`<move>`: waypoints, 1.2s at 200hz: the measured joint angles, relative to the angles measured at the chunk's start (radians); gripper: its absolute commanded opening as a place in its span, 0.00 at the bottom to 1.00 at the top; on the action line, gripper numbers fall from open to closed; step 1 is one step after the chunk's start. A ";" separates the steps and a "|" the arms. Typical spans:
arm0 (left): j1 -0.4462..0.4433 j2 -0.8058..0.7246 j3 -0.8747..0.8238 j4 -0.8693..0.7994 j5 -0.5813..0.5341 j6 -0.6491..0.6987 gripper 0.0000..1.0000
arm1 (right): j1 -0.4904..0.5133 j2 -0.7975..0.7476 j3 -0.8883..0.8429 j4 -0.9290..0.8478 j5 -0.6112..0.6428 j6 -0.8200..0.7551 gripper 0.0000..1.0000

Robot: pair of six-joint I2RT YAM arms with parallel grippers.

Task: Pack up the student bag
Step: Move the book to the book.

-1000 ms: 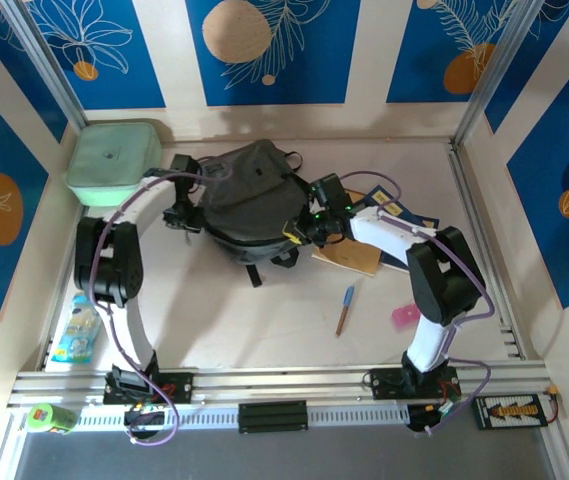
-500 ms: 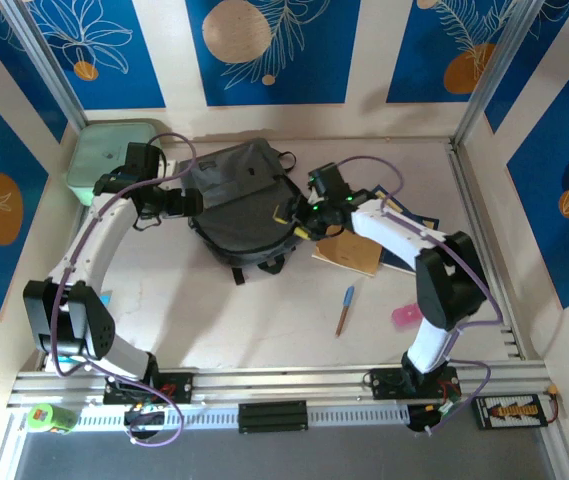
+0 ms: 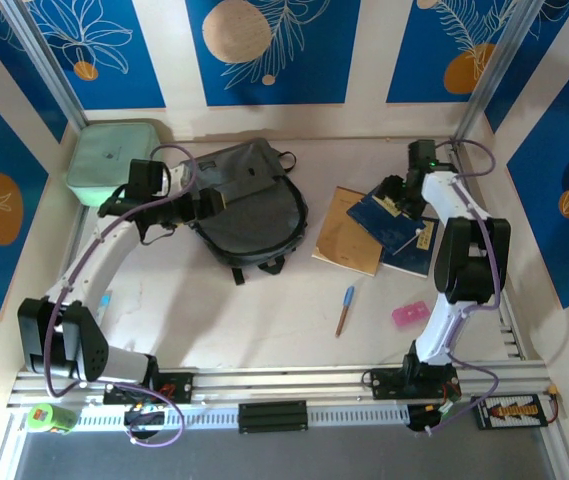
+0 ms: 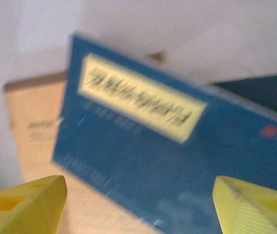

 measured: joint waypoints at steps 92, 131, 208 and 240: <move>-0.142 0.045 -0.031 0.105 0.055 -0.110 1.00 | -0.120 0.215 0.167 -0.043 -0.048 -0.159 0.81; -0.208 0.119 0.026 0.110 0.057 -0.118 0.97 | -0.120 0.239 0.163 -0.041 -0.077 -0.188 0.73; -0.410 0.403 0.274 0.171 0.053 -0.206 0.84 | -0.071 0.100 -0.025 0.001 -0.115 -0.188 0.49; -0.486 0.566 0.414 0.159 0.045 -0.248 0.65 | -0.033 0.057 -0.094 0.010 -0.117 -0.171 0.44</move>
